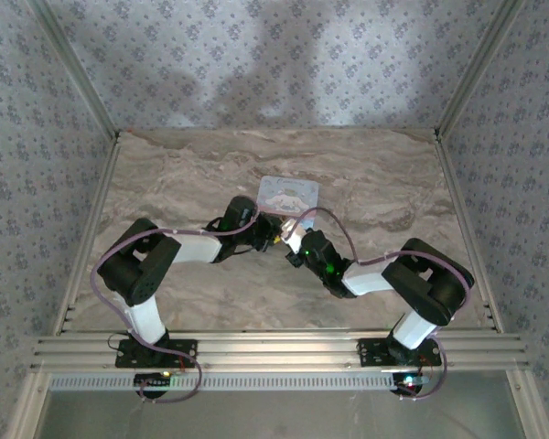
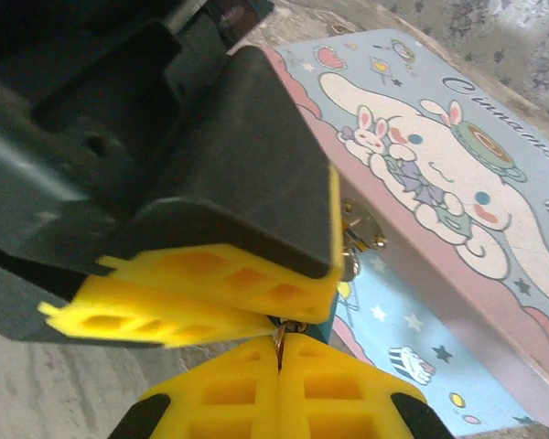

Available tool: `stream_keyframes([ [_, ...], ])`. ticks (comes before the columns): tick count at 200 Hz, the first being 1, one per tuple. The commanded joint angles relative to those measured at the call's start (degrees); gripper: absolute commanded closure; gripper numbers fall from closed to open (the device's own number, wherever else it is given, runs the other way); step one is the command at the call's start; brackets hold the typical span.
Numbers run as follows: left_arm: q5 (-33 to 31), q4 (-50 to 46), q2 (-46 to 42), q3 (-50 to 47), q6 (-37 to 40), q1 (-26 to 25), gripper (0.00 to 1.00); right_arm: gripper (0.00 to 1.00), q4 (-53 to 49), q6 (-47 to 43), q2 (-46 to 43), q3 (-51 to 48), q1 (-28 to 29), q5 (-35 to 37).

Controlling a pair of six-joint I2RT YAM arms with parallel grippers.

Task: Unlock the padlock with the key

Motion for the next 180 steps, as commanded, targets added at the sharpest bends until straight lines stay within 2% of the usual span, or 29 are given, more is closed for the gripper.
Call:
stream_keyframes([
  [1, 2.19, -2.65, -2.19, 0.36, 2.31, -0.64, 0.79, 1.00, 3.51, 3.54, 0.66, -0.18, -0.48, -1.18],
  [50, 0.26, -8.41, -6.98, -0.36, 6.37, 0.91, 0.65, 1.00, 6.68, 10.79, 0.66, -2.48, -1.67, -4.46],
  [86, -1.22, -12.73, -10.39, -0.34, 9.88, 2.27, 0.64, 1.00, 7.83, 15.84, 0.43, -3.22, -2.88, -7.12],
  [131, -3.22, -16.54, -14.28, -1.22, 13.42, 3.87, 0.62, 1.00, 6.66, 26.78, -1.64, -3.51, -5.40, -12.43],
  [180, -5.17, -19.54, -17.39, -1.13, 17.47, 4.76, 0.53, 1.00, 5.70, 38.21, -2.99, -4.39, -6.68, -14.95],
])
